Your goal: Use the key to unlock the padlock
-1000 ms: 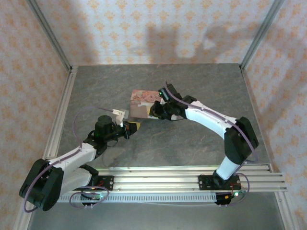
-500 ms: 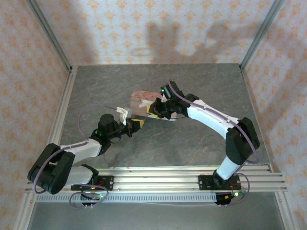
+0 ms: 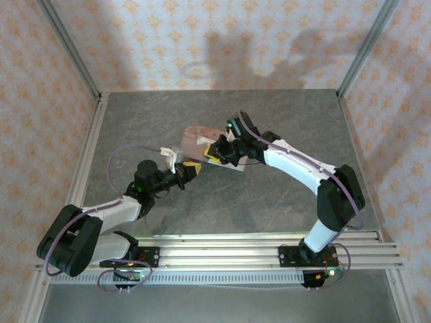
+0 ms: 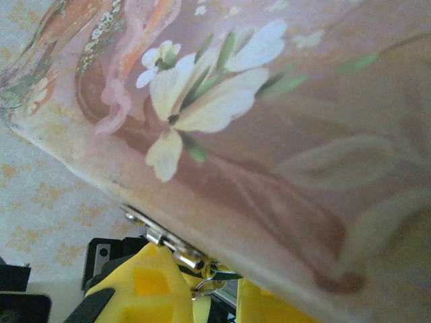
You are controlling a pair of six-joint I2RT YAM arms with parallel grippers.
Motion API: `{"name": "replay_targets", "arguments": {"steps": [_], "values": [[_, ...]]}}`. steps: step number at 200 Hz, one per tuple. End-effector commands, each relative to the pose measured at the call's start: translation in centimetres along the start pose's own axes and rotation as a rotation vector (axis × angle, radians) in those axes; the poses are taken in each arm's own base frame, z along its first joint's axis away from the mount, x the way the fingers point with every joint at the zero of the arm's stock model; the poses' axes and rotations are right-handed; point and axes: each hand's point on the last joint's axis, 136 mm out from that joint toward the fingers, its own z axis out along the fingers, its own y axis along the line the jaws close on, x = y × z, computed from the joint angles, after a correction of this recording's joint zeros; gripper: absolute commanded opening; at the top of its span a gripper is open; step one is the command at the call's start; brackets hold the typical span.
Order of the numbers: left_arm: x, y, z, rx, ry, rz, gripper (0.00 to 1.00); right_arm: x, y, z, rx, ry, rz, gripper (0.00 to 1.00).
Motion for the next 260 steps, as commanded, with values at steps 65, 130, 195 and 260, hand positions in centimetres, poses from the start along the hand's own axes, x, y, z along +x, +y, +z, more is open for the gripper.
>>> {"name": "replay_targets", "arguments": {"steps": [65,130,195,260], "values": [[-1.7,0.2,0.9,0.094,-0.057,-0.049,0.00,-0.3,3.4,-2.6,-0.131,-0.044,-0.066,0.00],[-2.4,-0.2,1.1,0.126,-0.061,-0.053,0.00,-0.2,3.1,-2.8,-0.134,-0.042,-0.067,0.00],[-2.5,-0.3,1.6,0.144,-0.050,-0.056,0.00,-0.1,3.1,-2.7,-0.145,-0.032,-0.065,0.00],[-2.3,-0.3,1.7,0.147,-0.039,-0.061,0.00,0.1,3.2,-2.5,-0.152,-0.020,-0.062,0.00]]}}
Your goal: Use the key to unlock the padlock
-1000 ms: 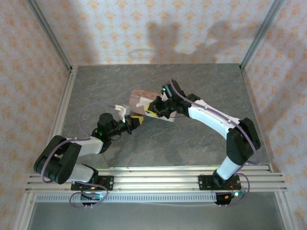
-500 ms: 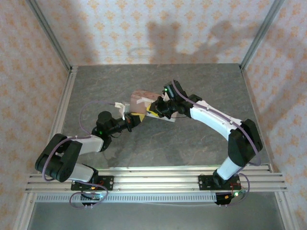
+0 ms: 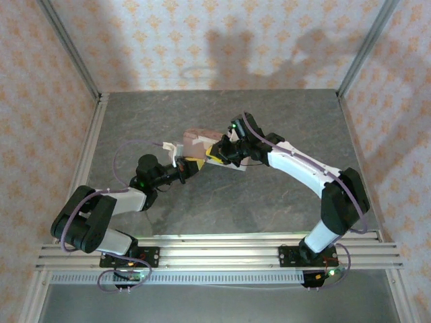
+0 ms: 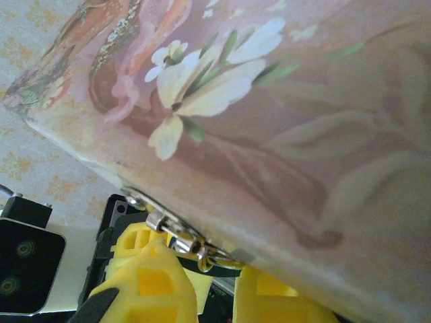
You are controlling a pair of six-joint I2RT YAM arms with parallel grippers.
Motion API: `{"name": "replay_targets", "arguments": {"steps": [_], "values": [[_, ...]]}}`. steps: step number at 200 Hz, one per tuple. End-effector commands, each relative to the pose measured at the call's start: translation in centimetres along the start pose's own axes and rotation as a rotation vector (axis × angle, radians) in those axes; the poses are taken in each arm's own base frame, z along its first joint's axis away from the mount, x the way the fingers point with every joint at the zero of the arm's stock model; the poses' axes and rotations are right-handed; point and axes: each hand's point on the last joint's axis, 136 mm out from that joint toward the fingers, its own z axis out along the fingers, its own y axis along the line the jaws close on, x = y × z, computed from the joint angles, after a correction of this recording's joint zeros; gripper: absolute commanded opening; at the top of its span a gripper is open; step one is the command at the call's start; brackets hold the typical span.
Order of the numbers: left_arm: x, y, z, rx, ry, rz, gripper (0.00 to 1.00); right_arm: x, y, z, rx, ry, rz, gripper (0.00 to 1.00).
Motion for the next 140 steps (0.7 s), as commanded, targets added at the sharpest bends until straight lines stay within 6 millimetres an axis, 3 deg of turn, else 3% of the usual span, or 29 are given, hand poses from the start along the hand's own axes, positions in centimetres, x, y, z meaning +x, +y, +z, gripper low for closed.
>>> {"name": "replay_targets", "arguments": {"steps": [1,73,140], "values": [[-1.5,-0.6,0.3,0.034,-0.032,0.041,0.00,-0.2,3.3,-1.5,-0.119,-0.023,-0.065,0.00],[-2.1,-0.3,1.5,0.071,-0.023,-0.055,0.00,0.5,2.4,-1.1,-0.113,0.008,-0.073,0.00],[-3.2,-1.3,2.1,0.116,-0.003,-0.121,0.00,1.0,-0.9,0.5,-0.029,0.039,-0.087,0.00]]}}
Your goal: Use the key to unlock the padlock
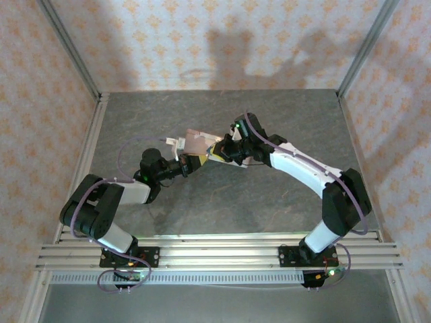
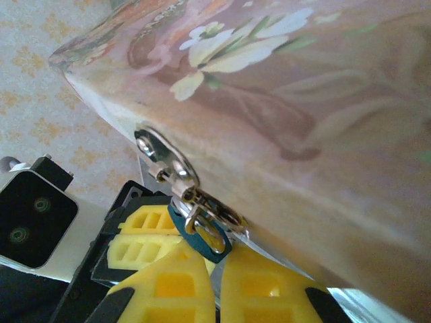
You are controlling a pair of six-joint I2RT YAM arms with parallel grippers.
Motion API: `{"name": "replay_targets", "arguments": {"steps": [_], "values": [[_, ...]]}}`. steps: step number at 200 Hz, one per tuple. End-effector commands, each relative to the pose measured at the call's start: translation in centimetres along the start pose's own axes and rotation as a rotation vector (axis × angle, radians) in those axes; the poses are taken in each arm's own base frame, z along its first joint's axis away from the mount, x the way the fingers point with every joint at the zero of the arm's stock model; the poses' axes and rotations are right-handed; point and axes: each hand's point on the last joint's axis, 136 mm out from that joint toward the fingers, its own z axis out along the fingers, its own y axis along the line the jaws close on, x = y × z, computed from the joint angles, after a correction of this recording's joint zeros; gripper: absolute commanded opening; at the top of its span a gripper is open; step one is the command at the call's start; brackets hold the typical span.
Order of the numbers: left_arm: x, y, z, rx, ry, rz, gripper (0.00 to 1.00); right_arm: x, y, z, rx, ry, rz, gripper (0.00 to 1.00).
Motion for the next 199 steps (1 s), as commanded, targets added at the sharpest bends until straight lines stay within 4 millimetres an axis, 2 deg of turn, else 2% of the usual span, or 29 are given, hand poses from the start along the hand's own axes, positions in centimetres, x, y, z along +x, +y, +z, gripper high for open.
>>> {"name": "replay_targets", "arguments": {"steps": [1,51,88,127,165,199], "values": [[-2.4,-2.7,0.5,0.084,-0.023,0.053,0.00,2.2,-0.4,0.6,-0.008,0.082,-0.035,0.00],[-2.3,-3.1,1.2,0.118,0.028,-0.001,0.00,3.0,-2.9,1.4,0.046,0.110,-0.039,0.00],[-2.0,-2.8,0.9,0.094,0.023,0.001,0.00,4.0,-5.1,2.4,0.089,0.138,-0.037,0.00],[-1.2,-2.3,1.8,0.102,0.005,0.037,0.00,5.2,-4.8,3.5,0.075,0.177,-0.047,0.00],[0.5,-1.8,4.0,0.142,0.019,0.016,0.00,6.0,-4.9,4.5,0.066,0.196,-0.044,0.00],[0.8,-1.5,3.5,0.115,-0.013,0.024,0.00,6.5,-6.1,4.8,0.076,0.194,-0.031,0.00]]}}
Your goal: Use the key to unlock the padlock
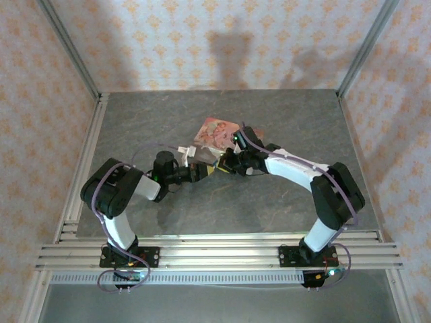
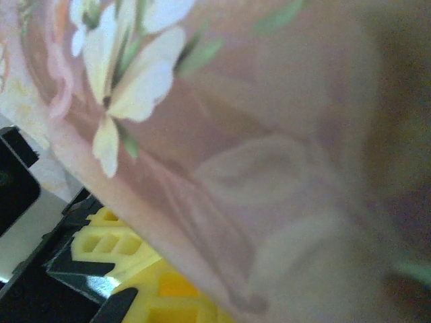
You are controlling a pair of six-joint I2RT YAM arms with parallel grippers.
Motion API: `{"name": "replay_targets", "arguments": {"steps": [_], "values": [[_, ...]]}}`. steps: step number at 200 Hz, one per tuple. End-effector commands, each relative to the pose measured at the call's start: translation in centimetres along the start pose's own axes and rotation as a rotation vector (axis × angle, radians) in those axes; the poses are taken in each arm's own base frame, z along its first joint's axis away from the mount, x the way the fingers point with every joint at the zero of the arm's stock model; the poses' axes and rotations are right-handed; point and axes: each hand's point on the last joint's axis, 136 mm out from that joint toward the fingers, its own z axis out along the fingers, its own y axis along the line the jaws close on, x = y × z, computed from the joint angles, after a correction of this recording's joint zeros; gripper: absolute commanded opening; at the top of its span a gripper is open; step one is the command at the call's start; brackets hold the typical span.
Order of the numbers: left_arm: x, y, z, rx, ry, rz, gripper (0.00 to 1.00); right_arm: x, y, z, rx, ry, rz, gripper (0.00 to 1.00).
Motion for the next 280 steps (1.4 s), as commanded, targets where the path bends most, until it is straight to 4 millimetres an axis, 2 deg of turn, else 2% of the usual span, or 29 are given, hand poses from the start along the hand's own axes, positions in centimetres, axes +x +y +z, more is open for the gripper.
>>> {"name": "replay_targets", "arguments": {"steps": [1,30,74,96,136,204,259,280], "values": [[-4.2,-6.6,-0.3,0.169,-0.170,0.240,0.00,5.1,1.6,1.4,-0.073,0.164,-0.052,0.00],[-4.4,-7.0,-0.5,0.173,-0.179,0.245,0.00,5.6,-0.1,2.5,-0.072,0.164,-0.028,0.00],[-2.3,-7.7,1.7,0.190,-0.132,0.228,0.00,5.9,-2.3,4.7,-0.072,0.149,-0.020,0.00],[-1.5,-6.2,1.7,0.121,-0.147,0.218,0.00,6.1,-3.1,5.2,-0.073,0.134,-0.010,0.00],[0.7,-1.8,1.4,-0.062,-0.080,0.221,0.00,4.9,-3.4,2.9,-0.002,0.032,-0.054,0.00],[2.2,0.8,1.7,-0.075,-0.088,0.191,0.00,3.2,-2.5,-0.7,0.012,-0.118,-0.026,0.02],[2.5,1.1,1.5,-0.093,-0.088,0.202,0.00,1.6,-2.3,-3.4,0.019,-0.261,0.046,0.21],[2.5,1.2,1.6,-0.089,-0.082,0.197,0.00,1.2,-2.4,-3.3,-0.008,-0.307,0.074,0.36]]}}
